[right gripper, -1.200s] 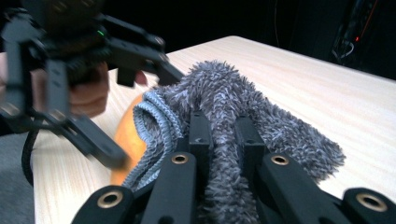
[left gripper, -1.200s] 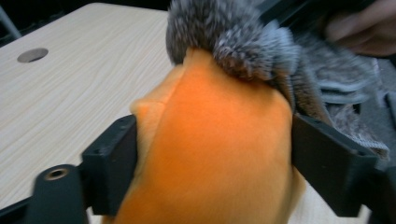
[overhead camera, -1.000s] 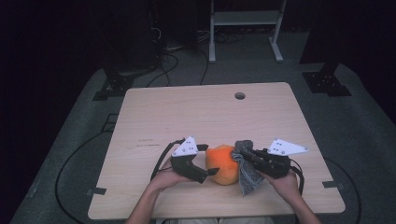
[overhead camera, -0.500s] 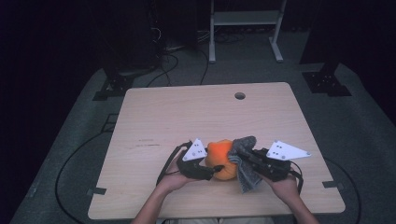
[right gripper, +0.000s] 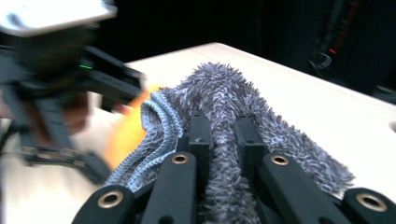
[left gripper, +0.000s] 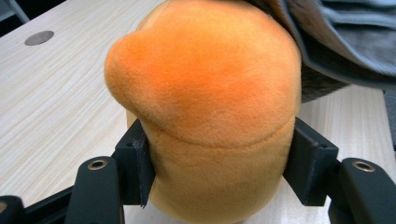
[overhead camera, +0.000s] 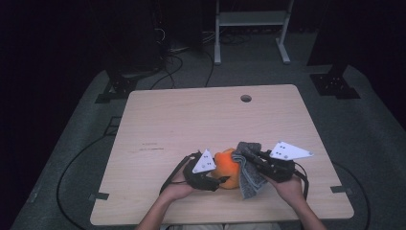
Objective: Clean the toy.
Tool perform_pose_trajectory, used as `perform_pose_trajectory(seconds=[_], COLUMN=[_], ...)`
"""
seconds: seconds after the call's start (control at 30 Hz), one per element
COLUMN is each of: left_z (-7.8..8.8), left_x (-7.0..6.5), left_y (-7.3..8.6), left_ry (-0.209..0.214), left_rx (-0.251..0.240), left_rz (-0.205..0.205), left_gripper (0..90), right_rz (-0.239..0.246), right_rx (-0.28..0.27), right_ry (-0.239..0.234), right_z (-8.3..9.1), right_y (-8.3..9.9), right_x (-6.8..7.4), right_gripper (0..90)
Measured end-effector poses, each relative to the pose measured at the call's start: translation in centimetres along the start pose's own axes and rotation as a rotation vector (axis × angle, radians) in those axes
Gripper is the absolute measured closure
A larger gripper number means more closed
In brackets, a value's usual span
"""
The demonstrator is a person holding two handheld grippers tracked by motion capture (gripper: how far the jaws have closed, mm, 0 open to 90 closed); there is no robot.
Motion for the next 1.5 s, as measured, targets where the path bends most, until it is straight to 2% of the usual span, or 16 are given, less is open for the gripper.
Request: perform_pose_trajectory(seconds=[0.2,0.3,0.33,0.37,0.43,0.53,0.6,0.7,0.77,0.87,0.9,0.93,0.97,1.13,1.33,1.5], left_z=[0.0,-0.3,-0.4,-0.4,-0.4,-0.3,-0.3,-0.2,-0.4,-0.8,-0.8,-0.8,-0.8,-0.9,-0.8,-1.0], left_x=[0.2,0.1,-0.2,-0.2,-0.8,-1.2,-1.2,-1.2,-0.9,-0.8,-1.4,-1.4,-1.7,-3.5,-3.7,-3.9], left_y=[0.1,-0.1,0.0,0.0,0.1,0.3,0.3,0.0,-0.2,-0.3,-0.4,-0.4,-0.3,0.0,0.5,0.3], left_ry=[0.013,-0.008,-0.015,-0.015,-0.005,0.015,0.031,0.053,0.04,0.035,0.033,0.033,0.023,0.014,0.019,0.022], left_rx=[-0.008,-0.006,-0.005,-0.005,0.001,-0.002,-0.007,-0.016,-0.015,-0.006,-0.015,-0.015,-0.012,0.008,0.012,-0.001], left_rz=[0.034,0.033,0.008,0.008,-0.037,-0.052,-0.053,-0.044,-0.034,-0.025,-0.08,-0.08,-0.126,-0.309,-0.334,-0.343], left_gripper=[30.5,30.6,31.3,31.6,32.2,31.9,30.5,25.9,15.6,22.7,26.2,28.3,29.8,33.0,34.0,33.8], right_rz=[-0.005,0.042,0.058,0.058,0.105,0.106,0.049,0.027,0.032,0.032,0.032,0.032,0.039,0.043,-0.006,-0.069], right_rx=[0.037,0.029,0.018,0.018,0.014,0.017,0.024,0.027,0.038,0.041,0.043,0.043,0.049,0.052,0.13,0.145], right_ry=[0.019,-0.001,-0.04,-0.04,-0.082,-0.076,-0.049,-0.039,-0.032,-0.036,-0.053,-0.053,-0.087,-0.15,-0.163,-0.151], right_z=[1.1,1.2,0.8,0.8,0.2,0.1,0.4,0.7,1.3,1.5,1.6,1.6,1.5,0.4,-0.9,0.0], right_y=[1.5,1.3,0.7,0.7,-0.4,-0.7,-0.2,0.4,1.2,1.4,1.2,1.2,0.6,-1.6,-0.9,0.3], right_x=[-0.6,0.8,2.3,2.3,4.0,3.6,1.9,1.1,1.1,1.3,1.7,1.7,2.7,4.5,3.3,1.5], right_gripper=[79.9,80.0,80.0,80.0,79.9,79.9,79.9,79.9,79.9,79.9,80.0,80.0,80.0,80.0,80.1,80.1])
Point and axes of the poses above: each handheld gripper's, and its own axes: z roughly backward along the jaws, y roughly out of its underside, x roughly to its left, the point moved 10 cm from there along -z, roughly forward along the jaws, and after that the axes turned 2 degrees about z, right-handed, at the moved point
